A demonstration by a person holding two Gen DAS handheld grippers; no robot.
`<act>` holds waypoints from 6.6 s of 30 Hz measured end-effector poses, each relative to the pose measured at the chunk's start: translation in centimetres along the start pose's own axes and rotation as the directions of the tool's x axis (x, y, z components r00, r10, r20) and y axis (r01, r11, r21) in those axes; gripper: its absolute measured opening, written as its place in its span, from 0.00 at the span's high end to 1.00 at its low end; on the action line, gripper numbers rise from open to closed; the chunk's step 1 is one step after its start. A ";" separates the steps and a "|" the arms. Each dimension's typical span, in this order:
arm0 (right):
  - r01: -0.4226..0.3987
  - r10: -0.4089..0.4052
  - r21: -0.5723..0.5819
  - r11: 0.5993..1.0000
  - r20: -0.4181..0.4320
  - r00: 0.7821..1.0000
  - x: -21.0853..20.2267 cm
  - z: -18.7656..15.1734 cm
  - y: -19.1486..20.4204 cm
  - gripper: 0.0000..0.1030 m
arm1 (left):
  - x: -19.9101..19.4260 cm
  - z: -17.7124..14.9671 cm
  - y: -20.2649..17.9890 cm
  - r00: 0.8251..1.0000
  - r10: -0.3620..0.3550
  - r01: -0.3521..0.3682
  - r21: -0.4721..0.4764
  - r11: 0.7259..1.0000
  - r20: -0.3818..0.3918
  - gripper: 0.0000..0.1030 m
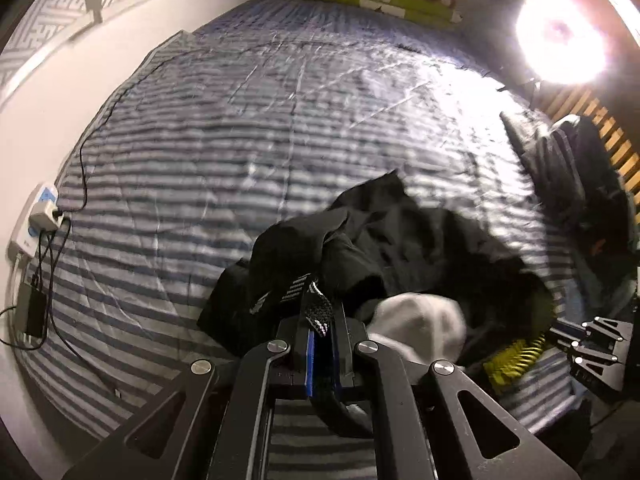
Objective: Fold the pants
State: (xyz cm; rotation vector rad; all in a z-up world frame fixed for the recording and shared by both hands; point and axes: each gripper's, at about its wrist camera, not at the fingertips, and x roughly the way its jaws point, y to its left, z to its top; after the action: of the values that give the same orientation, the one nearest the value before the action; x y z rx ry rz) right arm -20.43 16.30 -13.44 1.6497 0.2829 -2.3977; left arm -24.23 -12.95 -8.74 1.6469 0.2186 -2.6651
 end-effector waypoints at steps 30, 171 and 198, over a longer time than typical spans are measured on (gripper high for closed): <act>0.123 -0.154 0.094 0.988 0.517 0.842 -34.8 9.6 -2.1 0.84 | -29.5 13.4 -18.5 0.934 -0.038 -0.051 0.238 0.970 0.355 0.95; 0.054 -0.054 0.101 0.993 -0.006 0.999 2.7 8.0 -9.2 0.60 | 5.4 -1.3 1.4 0.977 -0.076 0.082 0.023 0.996 -0.201 0.91; -0.081 0.085 0.036 0.996 -0.145 0.986 3.4 0.5 -4.3 1.00 | 3.1 0.5 -1.0 0.982 -0.132 0.139 0.043 0.989 -0.133 0.65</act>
State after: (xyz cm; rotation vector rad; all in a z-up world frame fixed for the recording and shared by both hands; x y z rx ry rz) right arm -23.28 20.05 -16.31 1.8172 0.1987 -2.2351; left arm -26.14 -11.75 -11.19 1.8907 0.2735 -2.6820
